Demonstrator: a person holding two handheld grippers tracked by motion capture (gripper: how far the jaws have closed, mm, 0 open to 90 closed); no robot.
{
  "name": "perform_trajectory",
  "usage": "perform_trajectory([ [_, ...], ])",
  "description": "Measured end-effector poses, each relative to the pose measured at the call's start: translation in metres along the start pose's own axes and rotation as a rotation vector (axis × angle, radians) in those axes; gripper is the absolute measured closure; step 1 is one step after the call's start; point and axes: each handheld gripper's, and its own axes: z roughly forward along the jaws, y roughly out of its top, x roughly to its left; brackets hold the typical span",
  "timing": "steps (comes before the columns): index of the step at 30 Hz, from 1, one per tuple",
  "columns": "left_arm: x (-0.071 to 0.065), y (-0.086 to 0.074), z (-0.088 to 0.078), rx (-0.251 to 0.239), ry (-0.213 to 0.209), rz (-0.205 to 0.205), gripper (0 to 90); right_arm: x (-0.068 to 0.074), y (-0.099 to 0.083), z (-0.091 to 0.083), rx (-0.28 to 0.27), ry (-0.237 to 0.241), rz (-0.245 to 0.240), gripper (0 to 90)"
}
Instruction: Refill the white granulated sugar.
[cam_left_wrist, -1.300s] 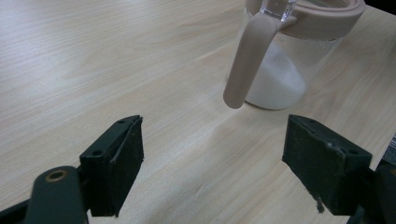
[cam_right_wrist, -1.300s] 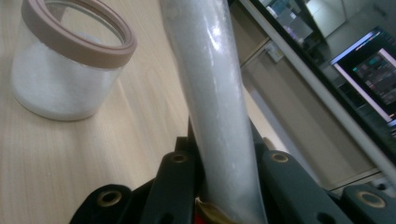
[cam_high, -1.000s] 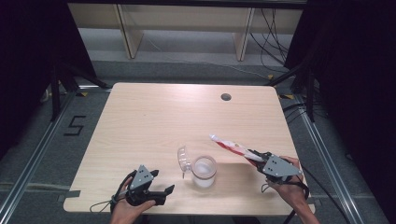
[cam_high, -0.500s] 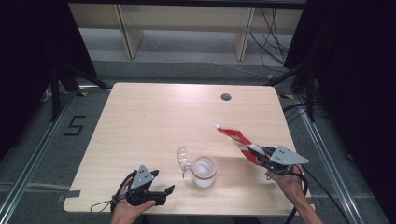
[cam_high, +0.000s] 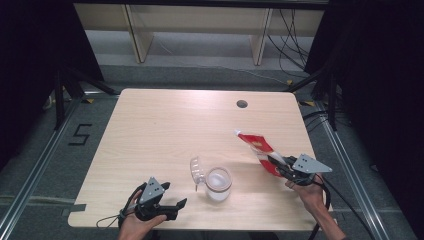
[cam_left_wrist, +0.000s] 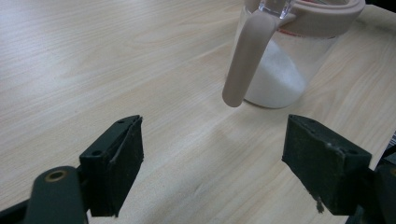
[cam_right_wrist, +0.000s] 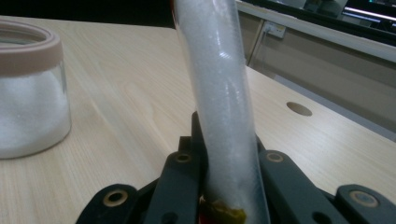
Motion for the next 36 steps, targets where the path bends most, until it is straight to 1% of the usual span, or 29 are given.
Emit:
perform_trajectory([
  [1,0.000,0.000,-0.001,0.004,0.002,0.004,19.8,0.000,-0.001,0.000,-0.004,-0.006,0.012,83.0],
  [4,0.000,0.000,0.000,0.000,0.001,0.002,20.3,-0.002,-0.003,-0.001,-0.014,0.009,0.007,82.9],
  [5,0.000,0.000,0.000,0.001,0.003,0.003,20.4,0.000,-0.005,-0.001,-0.008,-0.007,0.043,83.0],
  [6,0.000,0.000,-0.001,0.005,0.003,0.008,20.4,0.000,-0.005,-0.002,0.007,-0.002,0.047,82.8],
  [7,0.001,0.000,-0.001,0.005,0.002,0.022,20.4,-0.002,-0.006,-0.001,-0.001,-0.006,0.042,82.8],
  [8,0.000,0.000,-0.001,0.004,0.004,0.016,20.4,0.000,-0.007,-0.003,0.003,-0.016,0.071,82.8],
  [9,0.000,0.000,-0.001,0.005,0.005,0.016,20.4,-0.002,-0.007,-0.003,0.000,-0.008,0.065,82.7],
  [10,0.000,0.000,-0.001,0.004,0.004,0.016,20.4,-0.002,-0.008,-0.005,0.006,-0.023,0.061,82.6],
  [11,0.000,0.000,-0.001,-0.003,0.003,0.007,20.4,-0.001,-0.008,-0.006,0.020,-0.017,0.083,82.4],
  [12,0.000,0.000,-0.001,-0.004,0.003,0.007,20.4,-0.003,-0.008,-0.007,0.023,-0.008,0.071,82.3],
  [13,0.000,0.000,-0.001,-0.003,0.001,0.013,20.4,-0.003,-0.008,-0.009,0.036,-0.003,0.078,82.1],
  [14,0.000,0.000,-0.001,0.004,0.004,0.017,20.4,-0.003,-0.008,-0.009,0.033,-0.020,0.077,81.9],
  [15,0.000,0.000,-0.001,0.000,-0.001,0.016,20.4,-0.003,-0.008,-0.010,0.036,-0.023,0.082,81.9],
  [16,0.000,0.000,-0.001,0.003,0.003,0.018,20.3,-0.003,-0.007,-0.012,0.059,-0.008,0.081,81.9],
  [17,0.000,0.000,-0.001,0.001,0.004,0.013,20.4,-0.002,-0.007,-0.012,0.048,-0.032,0.081,81.8],
  [18,0.001,0.000,-0.001,0.005,0.004,0.020,20.4,-0.002,-0.006,-0.013,0.061,-0.024,0.074,81.8],
  [19,0.000,0.000,-0.001,0.006,0.007,0.006,20.3,-0.002,-0.006,-0.014,0.074,-0.015,0.080,81.6],
  [20,0.001,0.000,-0.001,0.001,0.006,0.011,20.3,-0.002,-0.006,-0.014,0.074,-0.015,0.071,81.4],
  [21,0.000,0.000,-0.001,0.004,0.007,0.002,20.3,-0.001,-0.005,-0.015,0.078,-0.026,0.079,81.4],
  [22,0.000,0.000,-0.001,0.002,0.007,-0.002,20.3,-0.001,-0.004,-0.017,0.089,-0.015,0.079,81.2],
  [23,0.000,-0.001,-0.001,0.000,0.008,-0.005,20.3,0.000,-0.004,-0.017,0.085,-0.028,0.088,81.1],
  [25,0.000,-0.001,-0.001,0.001,0.007,-0.004,20.3,-0.001,-0.004,-0.018,0.094,-0.027,0.087,81.1],
  [27,0.000,-0.001,-0.001,0.002,0.008,-0.004,20.3,0.000,-0.004,-0.021,0.106,-0.029,0.110,80.9],
  [29,0.000,-0.001,-0.001,0.001,0.008,-0.005,20.3,0.000,-0.005,-0.022,0.100,-0.036,0.132,80.9],
  [31,0.000,-0.001,0.000,0.000,0.009,-0.004,20.3,-0.002,-0.005,-0.024,0.107,-0.032,0.144,80.8],
  [33,0.000,-0.001,-0.001,0.000,0.009,-0.003,20.3,-0.003,-0.005,-0.026,0.113,-0.042,0.149,80.8],
  [34,0.000,-0.001,-0.001,-0.001,0.009,-0.005,20.3,-0.003,-0.006,-0.027,0.109,-0.044,0.168,80.7],
  [35,0.000,-0.001,-0.001,0.000,0.009,-0.005,20.3,-0.002,-0.006,-0.030,0.138,-0.040,0.196,80.7],
  [36,0.000,-0.001,0.000,-0.001,0.009,-0.005,20.3,-0.004,-0.006,-0.029,0.112,-0.054,0.174,80.6],
])
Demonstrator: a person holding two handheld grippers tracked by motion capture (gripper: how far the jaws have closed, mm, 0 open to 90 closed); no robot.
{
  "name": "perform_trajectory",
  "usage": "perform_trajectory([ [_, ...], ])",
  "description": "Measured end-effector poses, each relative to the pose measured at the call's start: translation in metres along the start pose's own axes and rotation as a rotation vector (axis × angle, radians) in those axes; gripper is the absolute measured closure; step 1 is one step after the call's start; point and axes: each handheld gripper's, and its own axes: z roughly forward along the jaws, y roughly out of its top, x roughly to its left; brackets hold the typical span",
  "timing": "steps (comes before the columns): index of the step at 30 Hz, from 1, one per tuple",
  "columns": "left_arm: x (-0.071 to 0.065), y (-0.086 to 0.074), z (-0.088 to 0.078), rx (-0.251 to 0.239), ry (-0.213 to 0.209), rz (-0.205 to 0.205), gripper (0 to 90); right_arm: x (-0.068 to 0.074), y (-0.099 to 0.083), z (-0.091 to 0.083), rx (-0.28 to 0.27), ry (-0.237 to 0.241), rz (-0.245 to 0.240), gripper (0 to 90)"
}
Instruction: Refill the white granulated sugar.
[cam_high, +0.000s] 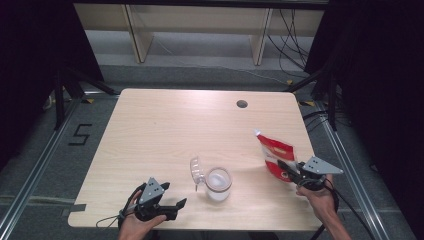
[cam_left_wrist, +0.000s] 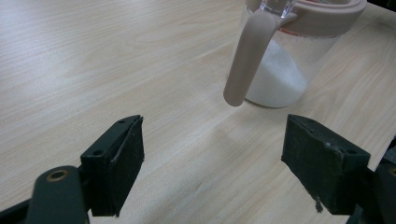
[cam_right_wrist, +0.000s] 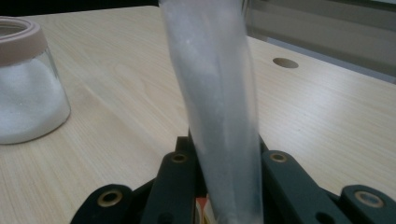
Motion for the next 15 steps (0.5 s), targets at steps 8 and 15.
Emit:
perform_trajectory([
  [8,-0.0001,0.0002,0.0006,-0.001,-0.004,0.003,20.3,-0.0030,-0.0072,-0.0057,0.011,-0.022,0.045,79.8],
  [15,-0.0003,0.0003,0.0000,0.003,0.000,0.003,20.3,-0.0059,-0.0081,-0.0048,0.018,-0.019,0.054,79.3],
])
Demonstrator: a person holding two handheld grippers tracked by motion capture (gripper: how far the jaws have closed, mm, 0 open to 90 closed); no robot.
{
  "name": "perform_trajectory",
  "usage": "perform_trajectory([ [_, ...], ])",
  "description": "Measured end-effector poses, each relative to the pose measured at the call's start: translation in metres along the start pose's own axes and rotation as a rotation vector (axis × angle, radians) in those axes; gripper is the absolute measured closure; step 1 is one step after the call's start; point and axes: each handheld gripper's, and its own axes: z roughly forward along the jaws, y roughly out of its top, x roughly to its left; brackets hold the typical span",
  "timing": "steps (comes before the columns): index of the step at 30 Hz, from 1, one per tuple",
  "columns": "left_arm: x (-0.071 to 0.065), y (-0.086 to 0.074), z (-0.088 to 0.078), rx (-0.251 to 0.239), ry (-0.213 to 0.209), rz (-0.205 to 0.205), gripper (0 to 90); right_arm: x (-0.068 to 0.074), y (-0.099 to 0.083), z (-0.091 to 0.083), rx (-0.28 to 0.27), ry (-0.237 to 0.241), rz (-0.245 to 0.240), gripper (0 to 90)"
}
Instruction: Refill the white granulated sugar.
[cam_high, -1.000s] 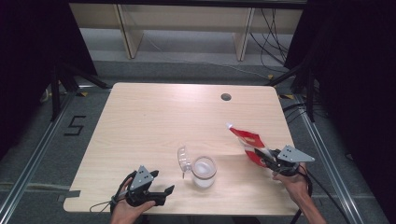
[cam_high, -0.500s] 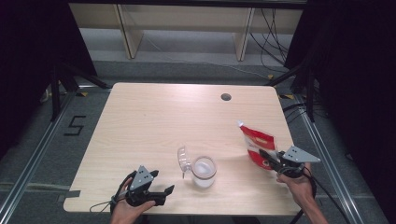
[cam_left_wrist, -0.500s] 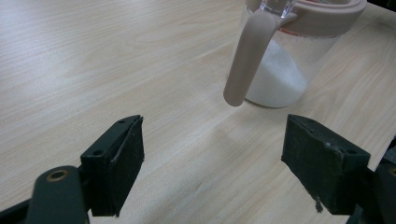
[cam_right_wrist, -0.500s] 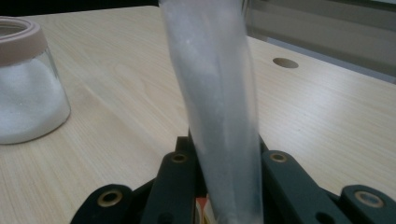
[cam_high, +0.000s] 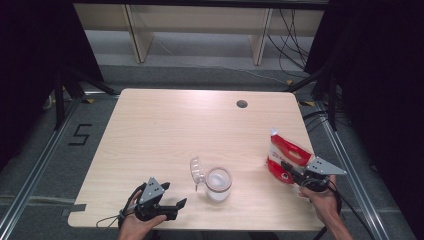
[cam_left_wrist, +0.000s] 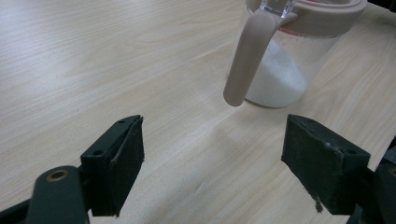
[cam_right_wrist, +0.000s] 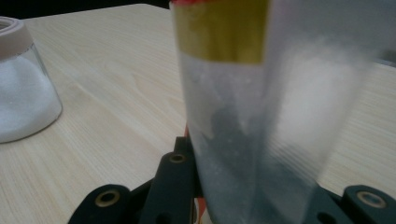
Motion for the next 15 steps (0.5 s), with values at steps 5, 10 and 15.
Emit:
perform_trajectory([
  [5,0.0014,0.0004,-0.0007,-0.001,-0.002,0.016,20.2,0.0012,-0.0009,-0.0015,0.008,-0.003,0.058,73.1],
  [10,0.0012,0.0005,-0.0007,0.001,-0.001,0.020,20.1,-0.0007,-0.0005,-0.0044,-0.006,-0.021,0.049,65.9],
  [15,0.0010,0.0001,-0.0006,-0.004,-0.004,0.005,20.1,0.0032,0.0024,-0.0087,-0.009,-0.025,0.100,56.6],
])
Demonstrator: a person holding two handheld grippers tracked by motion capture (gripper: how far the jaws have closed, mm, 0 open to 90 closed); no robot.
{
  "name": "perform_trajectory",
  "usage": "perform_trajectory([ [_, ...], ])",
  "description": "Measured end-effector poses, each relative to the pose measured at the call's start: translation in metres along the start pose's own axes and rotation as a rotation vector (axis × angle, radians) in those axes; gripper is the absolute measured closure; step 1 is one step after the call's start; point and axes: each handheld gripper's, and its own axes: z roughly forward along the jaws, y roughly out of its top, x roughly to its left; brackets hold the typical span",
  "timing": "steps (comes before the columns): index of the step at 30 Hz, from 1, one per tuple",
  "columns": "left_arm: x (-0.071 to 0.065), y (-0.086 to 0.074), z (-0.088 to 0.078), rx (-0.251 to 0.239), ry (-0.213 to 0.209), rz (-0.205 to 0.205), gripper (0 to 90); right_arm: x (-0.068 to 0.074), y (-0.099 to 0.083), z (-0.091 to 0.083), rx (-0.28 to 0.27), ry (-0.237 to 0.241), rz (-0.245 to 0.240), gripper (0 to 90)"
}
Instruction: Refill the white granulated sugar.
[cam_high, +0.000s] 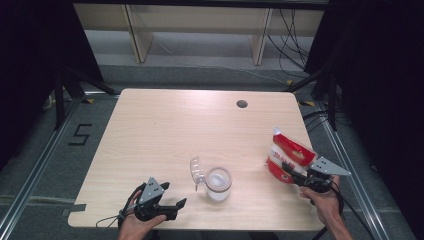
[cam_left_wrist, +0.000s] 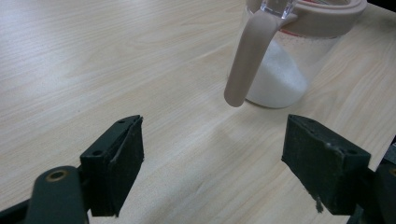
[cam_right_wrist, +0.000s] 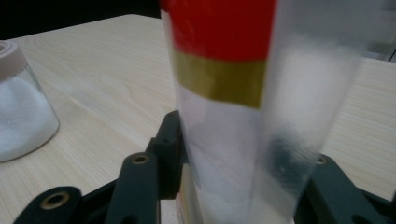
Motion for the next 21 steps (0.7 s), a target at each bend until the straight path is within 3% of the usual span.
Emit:
perform_trajectory([
  [4,0.000,0.000,0.000,0.005,0.005,0.011,20.0,0.001,0.000,-0.001,-0.016,-0.004,-0.011,50.2],
  [6,-0.001,0.000,0.000,0.002,0.006,-0.005,20.0,0.003,0.001,-0.003,-0.025,-0.009,0.021,44.9],
  [10,0.000,0.000,0.000,-0.001,0.003,-0.003,19.8,0.001,0.004,-0.009,-0.040,-0.042,0.015,37.8],
  [12,0.001,0.000,-0.001,-0.001,0.007,-0.001,19.7,0.003,0.005,-0.015,-0.015,-0.057,0.052,33.1],
  [13,0.001,0.000,0.000,-0.002,0.005,-0.002,19.7,0.007,0.004,-0.019,-0.014,-0.078,0.100,32.8],
  [14,0.001,0.000,-0.001,-0.001,0.006,0.005,19.6,0.005,0.005,-0.022,-0.008,-0.071,0.084,32.7],
  [15,0.000,0.000,0.000,-0.002,0.005,-0.004,19.6,0.008,0.005,-0.024,-0.011,-0.085,0.098,32.6],
  [16,0.000,0.000,0.000,-0.004,0.005,-0.007,19.6,0.009,0.005,-0.027,-0.001,-0.109,0.074,33.2],
  [19,0.000,0.000,0.001,-0.008,0.005,-0.011,19.1,0.010,0.004,-0.032,-0.003,-0.092,0.056,31.6],
  [21,0.000,0.000,0.000,-0.007,0.006,-0.012,19.1,0.014,0.004,-0.035,-0.014,-0.119,0.086,30.3],
])
